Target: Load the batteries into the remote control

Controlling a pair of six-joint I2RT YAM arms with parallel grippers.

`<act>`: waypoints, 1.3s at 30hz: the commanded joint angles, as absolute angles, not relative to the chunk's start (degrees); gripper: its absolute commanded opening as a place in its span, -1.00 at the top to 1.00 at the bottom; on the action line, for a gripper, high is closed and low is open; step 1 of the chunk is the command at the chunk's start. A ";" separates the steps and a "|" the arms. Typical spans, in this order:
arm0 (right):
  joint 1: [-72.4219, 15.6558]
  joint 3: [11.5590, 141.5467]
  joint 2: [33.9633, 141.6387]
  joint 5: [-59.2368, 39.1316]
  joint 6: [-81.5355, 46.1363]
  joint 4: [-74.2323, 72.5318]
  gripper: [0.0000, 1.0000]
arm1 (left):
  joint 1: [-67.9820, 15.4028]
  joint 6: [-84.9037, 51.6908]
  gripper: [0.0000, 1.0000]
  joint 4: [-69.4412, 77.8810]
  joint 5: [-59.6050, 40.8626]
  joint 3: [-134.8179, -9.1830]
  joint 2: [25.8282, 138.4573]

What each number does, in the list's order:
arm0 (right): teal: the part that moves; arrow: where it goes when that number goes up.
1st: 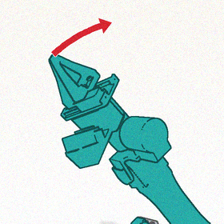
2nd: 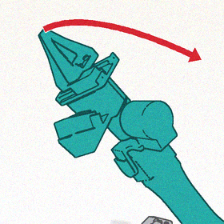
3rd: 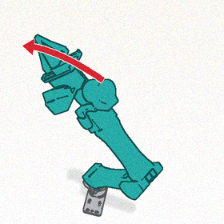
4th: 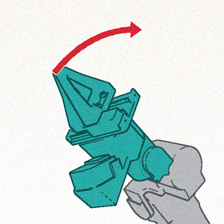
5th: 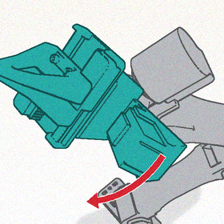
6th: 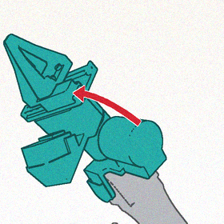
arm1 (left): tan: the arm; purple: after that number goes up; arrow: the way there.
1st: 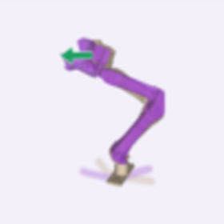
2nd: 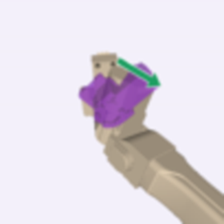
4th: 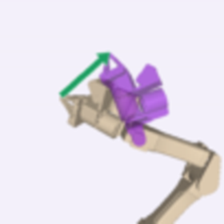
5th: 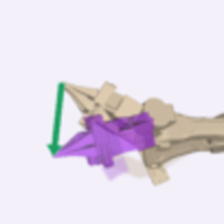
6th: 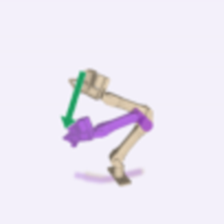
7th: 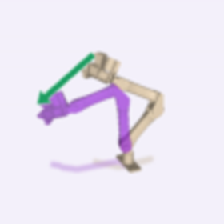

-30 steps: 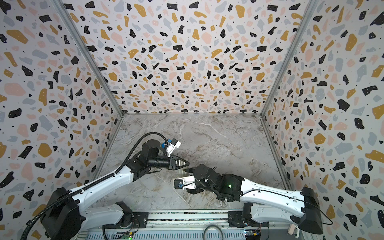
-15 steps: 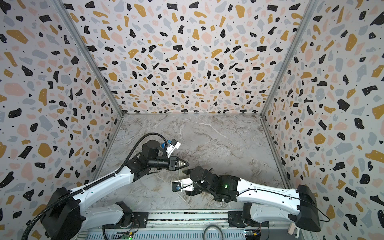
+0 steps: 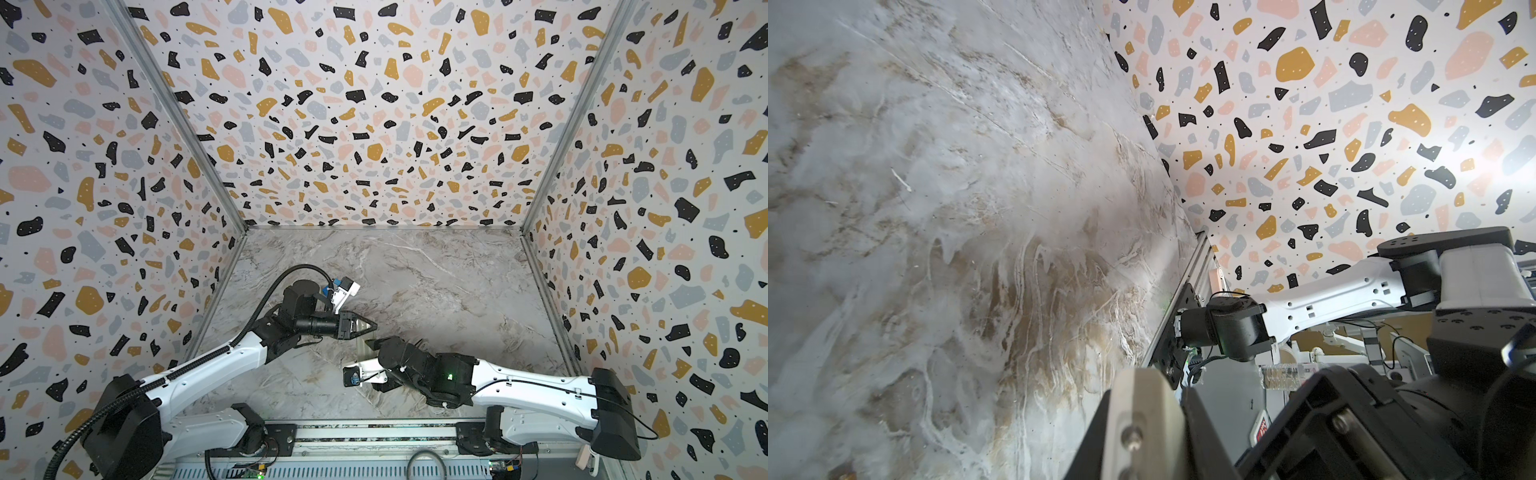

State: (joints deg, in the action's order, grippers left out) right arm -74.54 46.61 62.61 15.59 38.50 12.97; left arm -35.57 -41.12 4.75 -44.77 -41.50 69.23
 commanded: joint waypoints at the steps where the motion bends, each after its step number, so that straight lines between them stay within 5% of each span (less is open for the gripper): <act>1: -74.27 45.12 62.74 20.95 40.32 11.89 -0.29 | -35.99 -43.83 1.00 7.44 -50.00 -40.99 68.66; 39: -74.88 42.10 59.68 31.03 41.92 -0.26 -0.08 | -35.99 -42.72 1.00 4.95 -47.15 -40.34 68.97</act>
State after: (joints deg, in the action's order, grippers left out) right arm -75.88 41.71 61.73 24.14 41.54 4.49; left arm -34.65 -41.63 7.79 -41.19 -40.86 69.25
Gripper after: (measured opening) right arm 0.540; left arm 0.234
